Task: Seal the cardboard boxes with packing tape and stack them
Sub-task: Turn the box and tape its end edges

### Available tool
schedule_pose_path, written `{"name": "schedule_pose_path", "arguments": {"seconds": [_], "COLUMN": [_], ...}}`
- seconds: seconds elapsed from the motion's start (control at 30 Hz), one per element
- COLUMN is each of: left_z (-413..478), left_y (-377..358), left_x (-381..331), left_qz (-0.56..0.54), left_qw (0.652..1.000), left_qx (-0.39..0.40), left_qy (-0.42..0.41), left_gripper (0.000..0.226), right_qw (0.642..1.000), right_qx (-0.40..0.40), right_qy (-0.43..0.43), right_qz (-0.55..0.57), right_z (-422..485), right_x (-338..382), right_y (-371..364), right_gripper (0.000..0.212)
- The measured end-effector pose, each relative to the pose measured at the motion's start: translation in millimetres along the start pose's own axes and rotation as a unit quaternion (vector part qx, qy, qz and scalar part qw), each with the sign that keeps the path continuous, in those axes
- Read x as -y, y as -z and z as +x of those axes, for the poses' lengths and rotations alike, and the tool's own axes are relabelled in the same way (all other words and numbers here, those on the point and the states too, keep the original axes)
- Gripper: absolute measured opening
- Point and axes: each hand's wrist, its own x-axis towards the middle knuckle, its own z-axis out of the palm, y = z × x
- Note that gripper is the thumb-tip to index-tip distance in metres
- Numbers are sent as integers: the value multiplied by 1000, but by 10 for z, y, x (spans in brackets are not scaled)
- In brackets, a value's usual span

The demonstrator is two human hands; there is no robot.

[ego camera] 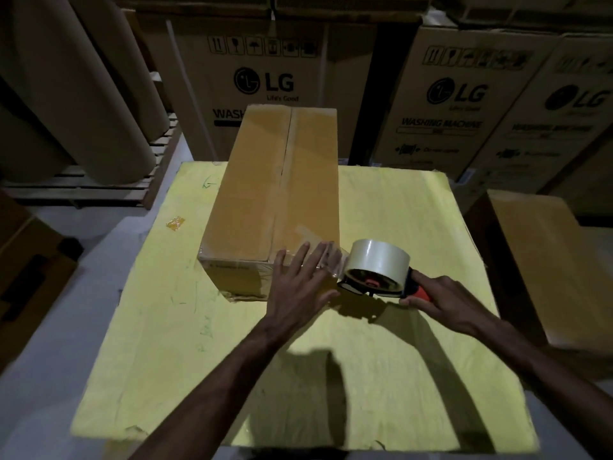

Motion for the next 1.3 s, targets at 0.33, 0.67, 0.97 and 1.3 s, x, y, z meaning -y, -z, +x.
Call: {"name": "schedule_pose_path", "arguments": {"seconds": [0.33,0.67,0.97,1.3], "left_z": [-81,-44,-80,14], "left_y": [-92,-150,-112,-46], "left_x": [122,95,174,225], "left_qz": [-5,-18,-20,-15], "left_qw": [999,999,999,999], "left_qx": [-39,-38,-44,-46], "left_qy": [-13,-7,-13,-15], "left_gripper": [63,61,59,63], "right_qw": [992,981,991,992], "right_qx": [-94,-158,-108,-104], "right_qy": [-41,-40,-59,-51], "right_qz": [78,108,53,46], "right_z": [-63,-14,-217,-185], "right_x": [8,-66,-357,-498], "right_y": [-734,-874,-1206,-1272], "right_gripper": [46,49,65,68]}}
